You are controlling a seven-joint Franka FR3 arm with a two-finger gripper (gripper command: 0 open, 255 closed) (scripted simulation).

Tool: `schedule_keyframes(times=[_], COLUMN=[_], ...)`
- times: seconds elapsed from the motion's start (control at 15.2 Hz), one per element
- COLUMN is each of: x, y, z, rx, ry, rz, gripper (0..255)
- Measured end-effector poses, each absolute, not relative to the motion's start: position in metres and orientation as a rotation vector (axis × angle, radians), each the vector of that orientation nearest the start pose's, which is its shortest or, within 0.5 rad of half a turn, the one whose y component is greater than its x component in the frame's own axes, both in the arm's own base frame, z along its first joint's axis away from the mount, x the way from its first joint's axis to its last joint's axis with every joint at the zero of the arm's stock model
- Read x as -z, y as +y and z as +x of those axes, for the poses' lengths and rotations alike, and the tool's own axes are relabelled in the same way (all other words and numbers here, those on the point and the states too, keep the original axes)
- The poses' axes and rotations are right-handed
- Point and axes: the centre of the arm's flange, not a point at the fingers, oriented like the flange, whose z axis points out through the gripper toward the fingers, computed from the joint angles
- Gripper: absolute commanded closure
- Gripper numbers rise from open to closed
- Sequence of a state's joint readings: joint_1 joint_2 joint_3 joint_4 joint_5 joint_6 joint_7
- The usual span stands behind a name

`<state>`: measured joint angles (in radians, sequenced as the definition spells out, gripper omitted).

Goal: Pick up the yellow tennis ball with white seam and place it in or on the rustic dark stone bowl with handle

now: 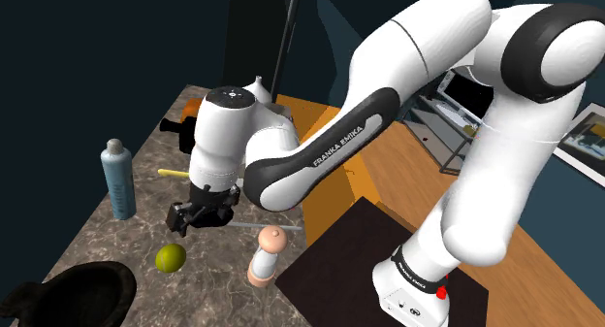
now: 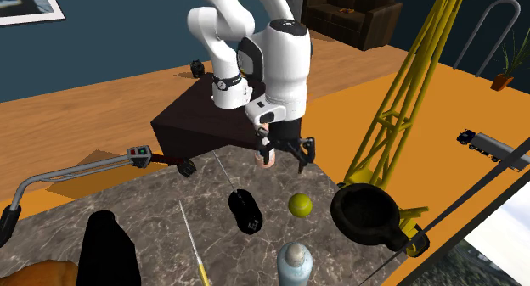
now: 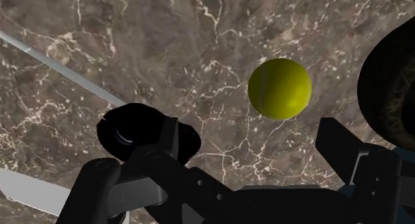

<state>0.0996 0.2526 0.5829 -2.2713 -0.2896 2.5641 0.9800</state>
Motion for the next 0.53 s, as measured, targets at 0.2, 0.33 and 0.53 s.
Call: schedule_keyframes(times=[0.2, 0.33, 0.53], x=[-0.246, -0.228, -0.207], y=[0.370, 0.386, 0.404], z=[0.432, 0.439, 0.444], rx=[0.131, 0.126, 0.123], ry=[0.141, 0.150, 0.157], rz=[-3.081, -3.077, -3.075], gripper=[0, 0, 0])
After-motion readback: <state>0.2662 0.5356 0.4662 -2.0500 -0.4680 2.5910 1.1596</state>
